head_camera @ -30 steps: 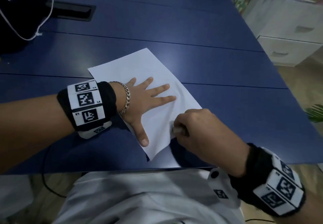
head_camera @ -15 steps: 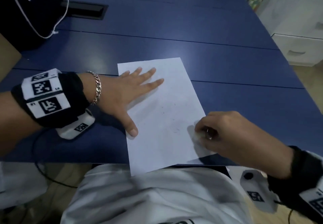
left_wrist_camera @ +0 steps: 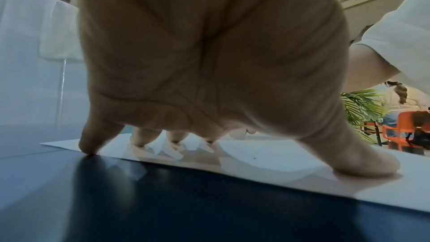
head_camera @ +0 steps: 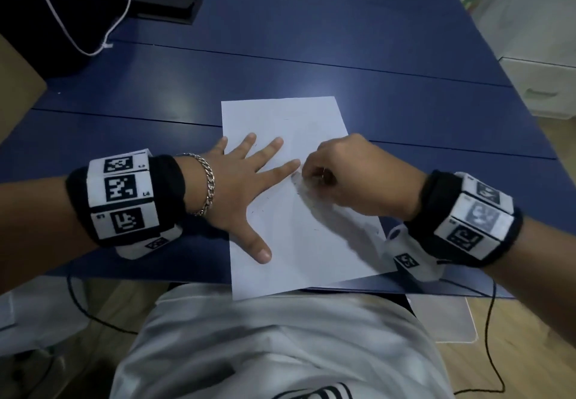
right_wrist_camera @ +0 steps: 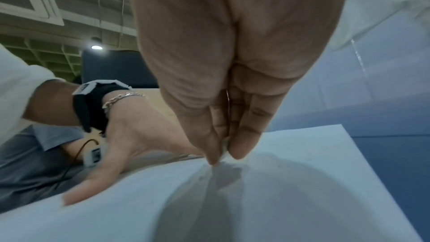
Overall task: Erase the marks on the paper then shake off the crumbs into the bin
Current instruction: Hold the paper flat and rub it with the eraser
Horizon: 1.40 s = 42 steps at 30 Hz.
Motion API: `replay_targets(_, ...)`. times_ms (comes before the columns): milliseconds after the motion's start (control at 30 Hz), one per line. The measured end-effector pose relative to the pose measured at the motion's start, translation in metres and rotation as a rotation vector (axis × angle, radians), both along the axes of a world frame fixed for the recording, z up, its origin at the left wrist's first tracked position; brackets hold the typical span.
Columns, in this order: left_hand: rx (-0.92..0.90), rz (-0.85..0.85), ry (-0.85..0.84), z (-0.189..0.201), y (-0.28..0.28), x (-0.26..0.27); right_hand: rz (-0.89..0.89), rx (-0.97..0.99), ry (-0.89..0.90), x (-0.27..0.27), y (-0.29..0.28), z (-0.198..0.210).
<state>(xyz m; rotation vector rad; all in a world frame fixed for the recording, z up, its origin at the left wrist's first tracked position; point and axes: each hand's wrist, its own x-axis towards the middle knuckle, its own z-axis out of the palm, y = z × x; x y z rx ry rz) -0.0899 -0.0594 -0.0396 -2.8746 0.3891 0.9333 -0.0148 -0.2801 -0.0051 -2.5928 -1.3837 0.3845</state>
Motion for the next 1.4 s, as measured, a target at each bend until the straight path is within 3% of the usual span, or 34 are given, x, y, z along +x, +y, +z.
replay_targets(167,0.002,0.009,0.019,0.001,0.0,0.001,0.243,-0.16,0.102,-0.024,-0.008,0.004)
replay_targets(333,0.009,0.002,0.0,0.001,-0.001,-0.001,0.058,-0.112,0.037,0.0,-0.009,0.006)
replay_targets(500,-0.006,-0.025,0.01,0.004,0.002,-0.004,0.154,-0.139,0.128,-0.026,-0.021,0.005)
replay_targets(667,-0.078,-0.053,0.053,0.006,0.001,-0.018,-0.046,0.023,0.039,-0.002,-0.057,0.008)
replay_targets(833,-0.153,0.009,0.038,0.019,0.009,-0.02,-0.054,-0.043,0.072,-0.003,-0.068,0.007)
replay_targets(1000,-0.236,0.293,-0.152,0.027,0.006,0.011,-0.121,0.054,0.048,0.028,-0.045,0.024)
replay_targets(1233,-0.126,0.262,-0.162,-0.005,-0.002,0.035,-0.095,0.004,-0.019,0.069,0.014,0.011)
replay_targets(1400,-0.047,0.252,-0.118,-0.001,-0.003,0.036,-0.138,-0.019,-0.037,0.077,0.017,0.0)
